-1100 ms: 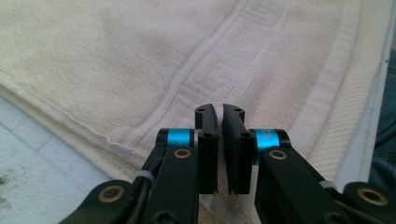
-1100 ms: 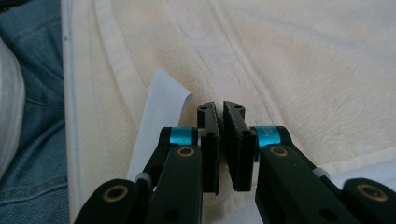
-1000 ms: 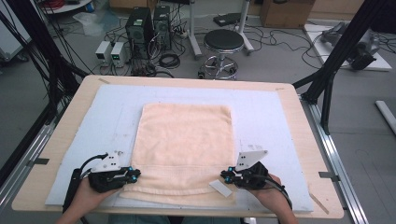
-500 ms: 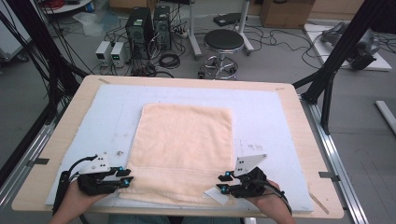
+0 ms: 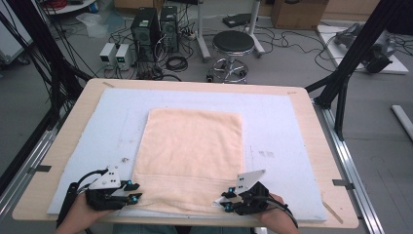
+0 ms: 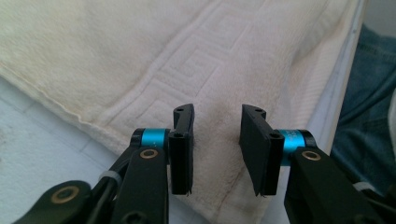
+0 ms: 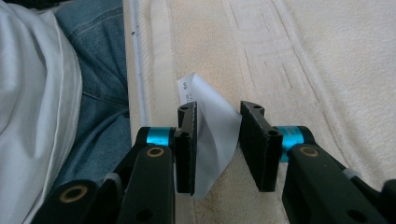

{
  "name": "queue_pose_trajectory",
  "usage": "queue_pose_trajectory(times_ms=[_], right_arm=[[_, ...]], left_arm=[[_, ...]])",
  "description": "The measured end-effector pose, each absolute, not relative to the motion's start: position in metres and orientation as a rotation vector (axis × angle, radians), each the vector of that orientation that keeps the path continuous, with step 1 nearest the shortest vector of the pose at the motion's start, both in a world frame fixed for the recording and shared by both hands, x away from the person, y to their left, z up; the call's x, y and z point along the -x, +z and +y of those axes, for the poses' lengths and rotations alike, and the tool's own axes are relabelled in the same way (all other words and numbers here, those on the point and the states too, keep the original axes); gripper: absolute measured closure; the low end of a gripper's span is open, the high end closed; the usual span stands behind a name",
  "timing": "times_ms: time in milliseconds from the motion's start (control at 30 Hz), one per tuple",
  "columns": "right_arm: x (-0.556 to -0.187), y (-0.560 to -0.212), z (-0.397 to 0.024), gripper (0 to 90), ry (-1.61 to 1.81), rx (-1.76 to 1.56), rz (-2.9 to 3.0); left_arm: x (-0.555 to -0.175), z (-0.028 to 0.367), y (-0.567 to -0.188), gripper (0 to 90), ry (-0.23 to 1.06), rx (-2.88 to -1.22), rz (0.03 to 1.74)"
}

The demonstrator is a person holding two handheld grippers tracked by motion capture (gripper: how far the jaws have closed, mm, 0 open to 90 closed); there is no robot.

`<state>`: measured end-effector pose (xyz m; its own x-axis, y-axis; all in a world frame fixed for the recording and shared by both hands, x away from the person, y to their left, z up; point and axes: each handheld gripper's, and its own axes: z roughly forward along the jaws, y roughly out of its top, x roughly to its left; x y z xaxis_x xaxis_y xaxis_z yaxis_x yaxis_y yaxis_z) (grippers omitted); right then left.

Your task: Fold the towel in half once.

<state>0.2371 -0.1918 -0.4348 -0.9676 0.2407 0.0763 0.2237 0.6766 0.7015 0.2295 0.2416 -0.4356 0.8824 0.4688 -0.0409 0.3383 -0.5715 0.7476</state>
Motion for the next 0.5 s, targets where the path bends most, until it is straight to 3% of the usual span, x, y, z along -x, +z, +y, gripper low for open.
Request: queue_pose_trajectory(times_ms=[200, 300, 500], right_arm=[[-0.237, -0.434, -0.195, 82.4, 1.175, -0.376, 2.861], [-0.237, -0.433, -0.196, 88.5, 1.164, -0.372, 2.864], [-0.238, -0.433, -0.197, 88.7, 1.174, -0.371, 2.869]], left_arm=[[-0.232, 0.246, -0.436, 84.3, 0.213, -2.218, 0.604], [-0.233, 0.247, -0.432, 86.6, 0.208, -2.215, 0.607], [-0.231, 0.255, -0.413, 87.2, 0.196, -2.140, 0.599]])
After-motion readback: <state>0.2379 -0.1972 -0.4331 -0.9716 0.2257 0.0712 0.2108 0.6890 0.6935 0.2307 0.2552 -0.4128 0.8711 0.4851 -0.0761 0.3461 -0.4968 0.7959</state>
